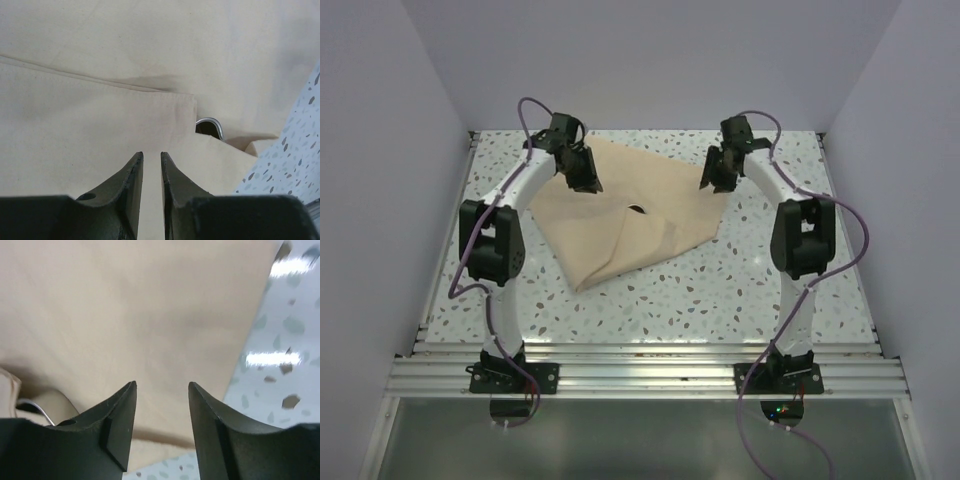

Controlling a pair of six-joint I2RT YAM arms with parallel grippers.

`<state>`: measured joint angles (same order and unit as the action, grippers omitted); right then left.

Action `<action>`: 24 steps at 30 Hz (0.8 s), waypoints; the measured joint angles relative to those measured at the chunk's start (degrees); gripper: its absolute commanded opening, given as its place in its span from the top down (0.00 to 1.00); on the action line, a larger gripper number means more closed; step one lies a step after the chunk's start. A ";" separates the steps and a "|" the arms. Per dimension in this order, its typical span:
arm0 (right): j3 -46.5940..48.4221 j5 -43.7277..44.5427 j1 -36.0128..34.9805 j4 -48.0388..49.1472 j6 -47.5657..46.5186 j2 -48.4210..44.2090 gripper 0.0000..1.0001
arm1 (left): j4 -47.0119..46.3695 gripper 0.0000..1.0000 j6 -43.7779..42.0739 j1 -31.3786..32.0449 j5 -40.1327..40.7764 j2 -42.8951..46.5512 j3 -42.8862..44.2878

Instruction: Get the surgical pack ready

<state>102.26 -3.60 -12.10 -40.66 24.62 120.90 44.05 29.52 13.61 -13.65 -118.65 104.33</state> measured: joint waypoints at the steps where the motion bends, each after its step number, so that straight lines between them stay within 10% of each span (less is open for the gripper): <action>1: 2.97 0.11 1.01 0.66 0.13 1.27 0.46 | -0.15 0.76 0.11 0.02 -0.28 0.42 -0.11; 14: 14.91 -0.15 9.40 4.24 -1.53 16.61 0.32 | -1.31 0.76 1.46 0.02 -1.36 7.85 -8.92; 24: 15.65 -3.85 9.05 9.27 -3.19 18.32 0.53 | -1.11 0.76 1.42 0.02 -1.03 8.87 -10.32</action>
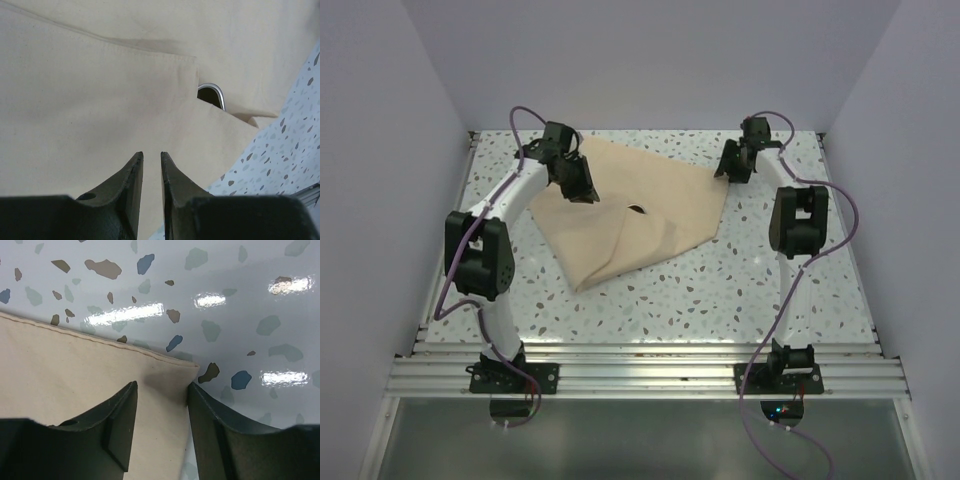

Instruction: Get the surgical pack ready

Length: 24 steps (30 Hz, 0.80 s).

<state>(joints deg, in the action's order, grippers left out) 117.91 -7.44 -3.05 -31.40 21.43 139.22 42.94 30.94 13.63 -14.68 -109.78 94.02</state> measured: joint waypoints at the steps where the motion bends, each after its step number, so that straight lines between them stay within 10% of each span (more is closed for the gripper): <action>1: 0.24 -0.22 0.02 0.24 -0.07 0.24 0.57 | 0.00 0.75 -0.02 0.00 0.04 0.09 0.02; 9: 0.63 -0.22 0.11 -0.37 0.22 0.68 1.00 | 0.46 0.76 -0.09 0.00 0.15 0.15 0.15; 24: 4.42 -2.80 -7.96 -7.87 1.75 -11.69 1.00 | 0.94 0.75 -1.25 -1.40 0.76 0.15 1.33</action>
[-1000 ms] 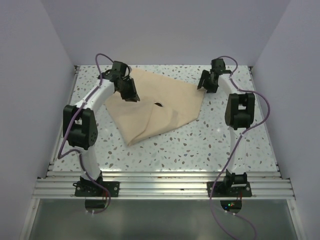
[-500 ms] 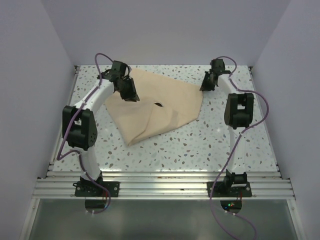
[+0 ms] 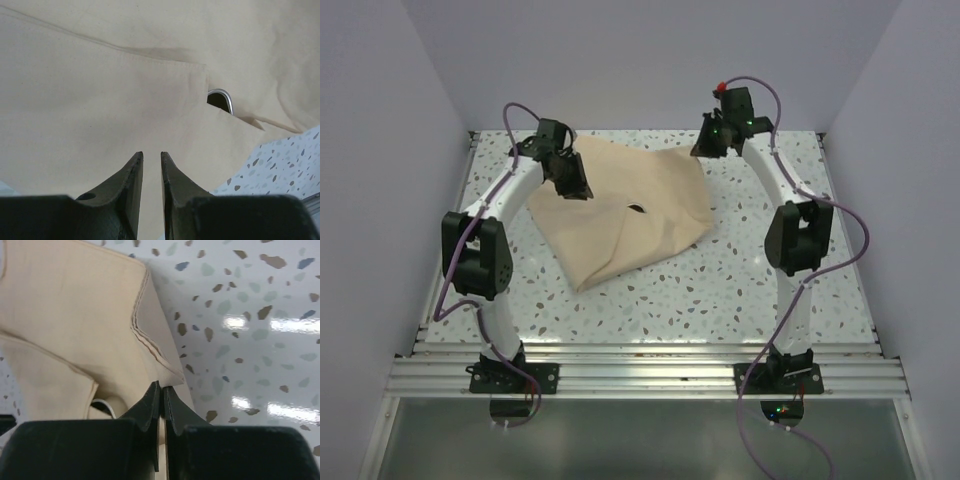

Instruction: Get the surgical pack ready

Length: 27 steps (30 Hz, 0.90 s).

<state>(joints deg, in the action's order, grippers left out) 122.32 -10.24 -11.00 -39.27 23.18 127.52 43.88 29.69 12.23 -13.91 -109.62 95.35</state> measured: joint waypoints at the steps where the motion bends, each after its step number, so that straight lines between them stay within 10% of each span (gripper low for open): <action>1: -0.42 -0.11 -1.22 0.02 0.20 -1.62 1.00 | 0.00 0.75 -0.31 -0.17 0.24 0.00 -0.09; 27: 7.04 -1.29 -22.29 -1.86 8.57 -4.79 1.00 | 2.49 0.72 -3.78 -13.20 15.65 16.70 -28.59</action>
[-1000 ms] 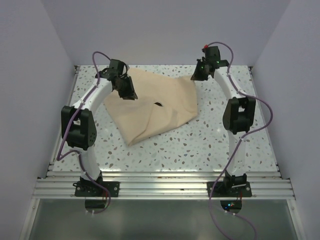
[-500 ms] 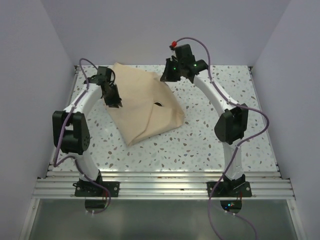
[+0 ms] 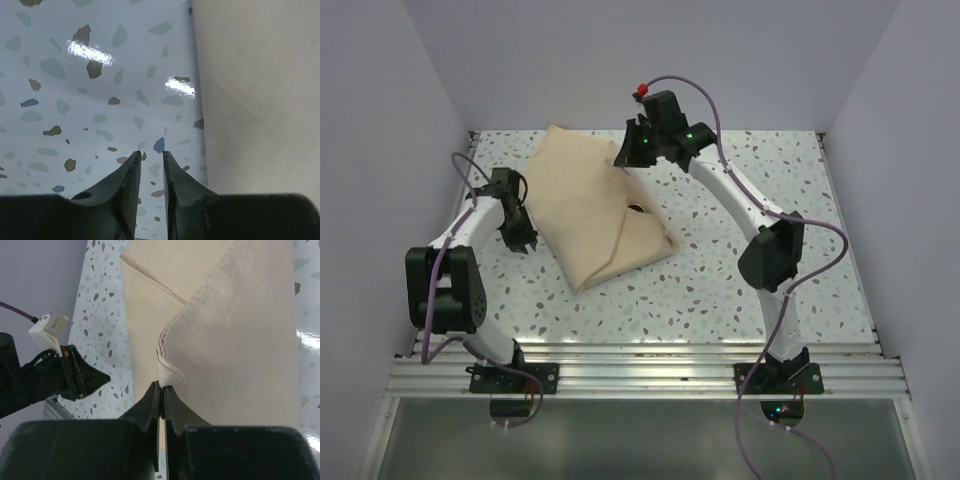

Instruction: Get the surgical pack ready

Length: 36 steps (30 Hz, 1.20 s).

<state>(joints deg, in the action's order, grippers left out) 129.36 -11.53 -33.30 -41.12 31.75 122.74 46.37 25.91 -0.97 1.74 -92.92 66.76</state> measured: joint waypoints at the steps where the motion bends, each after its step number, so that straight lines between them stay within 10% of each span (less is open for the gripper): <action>1: 0.11 0.02 -0.57 -0.02 0.28 0.31 1.00 | -0.13 0.72 0.00 -0.39 -0.02 -0.09 -0.96; 36: 4.02 -0.26 -16.59 2.73 7.21 14.75 1.00 | -9.57 0.74 1.99 -1.27 -6.67 -5.01 -6.71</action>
<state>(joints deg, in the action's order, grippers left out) 133.38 -11.79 -49.89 -38.39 38.96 137.49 36.80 27.90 -2.24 -4.93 -97.93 60.05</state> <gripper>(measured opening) 0.030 0.266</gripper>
